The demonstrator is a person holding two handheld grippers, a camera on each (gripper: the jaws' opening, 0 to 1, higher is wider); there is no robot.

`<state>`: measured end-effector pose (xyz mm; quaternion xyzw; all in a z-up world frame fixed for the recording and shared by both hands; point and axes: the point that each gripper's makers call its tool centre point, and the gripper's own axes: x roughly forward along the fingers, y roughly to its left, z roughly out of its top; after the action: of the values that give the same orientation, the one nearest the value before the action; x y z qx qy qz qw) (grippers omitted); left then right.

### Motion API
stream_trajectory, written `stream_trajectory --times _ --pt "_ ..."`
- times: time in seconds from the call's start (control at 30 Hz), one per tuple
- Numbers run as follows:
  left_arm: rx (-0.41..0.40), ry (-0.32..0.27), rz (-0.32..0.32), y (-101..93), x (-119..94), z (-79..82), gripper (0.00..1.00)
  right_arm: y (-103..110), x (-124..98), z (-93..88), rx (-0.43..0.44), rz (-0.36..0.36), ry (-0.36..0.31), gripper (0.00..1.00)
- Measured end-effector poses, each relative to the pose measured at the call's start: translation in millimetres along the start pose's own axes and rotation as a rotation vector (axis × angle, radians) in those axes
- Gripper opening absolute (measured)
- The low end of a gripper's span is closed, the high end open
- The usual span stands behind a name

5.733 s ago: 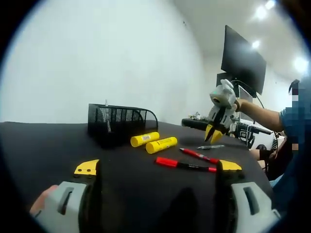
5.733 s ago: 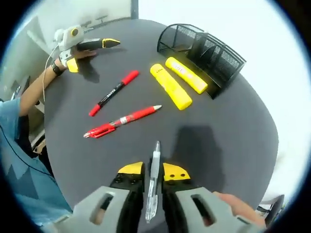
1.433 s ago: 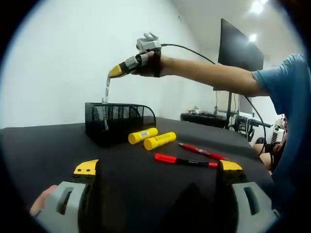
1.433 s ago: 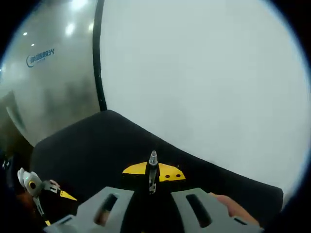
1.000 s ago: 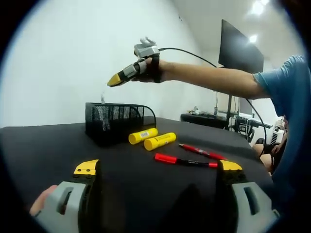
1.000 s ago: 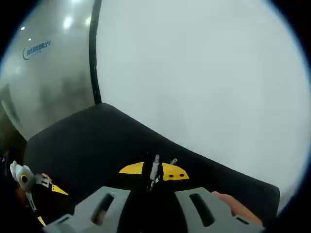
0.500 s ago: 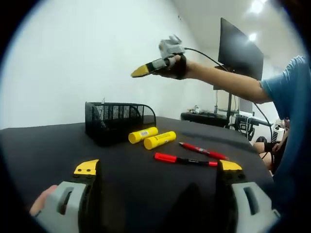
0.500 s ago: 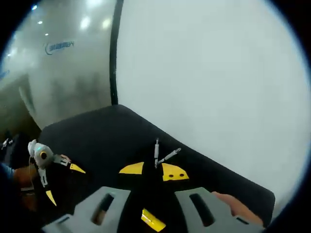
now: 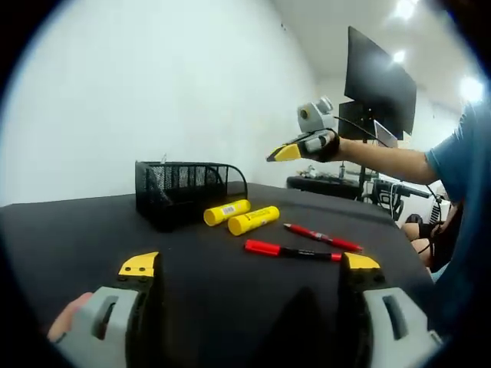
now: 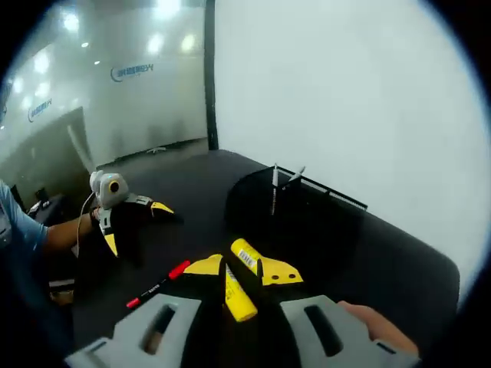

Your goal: Pick up pens and glue sticks and place them into the holder.

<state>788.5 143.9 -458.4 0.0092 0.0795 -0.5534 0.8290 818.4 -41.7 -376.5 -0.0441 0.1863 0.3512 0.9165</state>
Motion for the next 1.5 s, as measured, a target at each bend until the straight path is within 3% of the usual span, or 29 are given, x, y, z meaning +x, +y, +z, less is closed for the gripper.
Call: stream_trajectory --times 0.17,0.33,0.43,0.53,0.73,0.83,0.93,1.07,1.2,1.27,1.33,1.5 --pt "0.029 0.060 0.005 -11.5 4.2 -7.3 0.83 10.0 -26.2 -4.1 0.075 -0.067 -0.189 0.13" --pt "-0.031 0.014 0.047 -13.5 2.3 19.3 0.79 14.1 -56.3 -38.1 0.062 -0.161 -0.279 0.13" --pt "-0.039 0.006 0.087 -15.7 1.3 32.7 0.78 19.0 -70.4 -55.2 0.081 -0.154 -0.305 0.14" --pt "-0.101 0.020 0.129 -23.1 1.1 35.9 0.74 27.8 -79.8 -68.4 0.067 -0.164 -0.287 0.14" --pt "-0.113 0.057 0.184 -39.4 3.8 33.3 0.70 53.3 -91.5 -93.2 -0.002 -0.106 -0.215 0.18" --pt "-0.090 0.071 0.291 -35.2 2.2 32.5 0.72 57.7 -98.6 -97.7 -0.005 -0.090 -0.227 0.23" --pt "-0.123 0.066 0.336 -41.1 1.9 34.1 0.69 60.0 -106.8 -102.4 0.000 -0.083 -0.249 0.25" --pt "-0.143 0.069 0.347 -48.4 4.9 32.8 0.68 62.6 -109.5 -114.8 0.018 -0.081 -0.261 0.27" --pt "-0.153 0.109 0.365 -57.1 13.0 20.1 0.67 59.0 -103.0 -126.3 0.041 -0.097 -0.279 0.35" --pt "-0.172 0.120 0.393 -59.2 16.2 15.8 0.60 52.6 -102.8 -129.8 0.004 -0.145 -0.251 0.34" --pt "-0.197 0.133 0.436 -61.2 20.6 12.1 0.53 54.2 -105.7 -120.0 0.028 -0.140 -0.321 0.32" --pt "-0.255 0.111 0.509 -69.2 33.4 10.5 0.38 51.3 -108.5 -122.8 0.055 -0.133 -0.314 0.30"
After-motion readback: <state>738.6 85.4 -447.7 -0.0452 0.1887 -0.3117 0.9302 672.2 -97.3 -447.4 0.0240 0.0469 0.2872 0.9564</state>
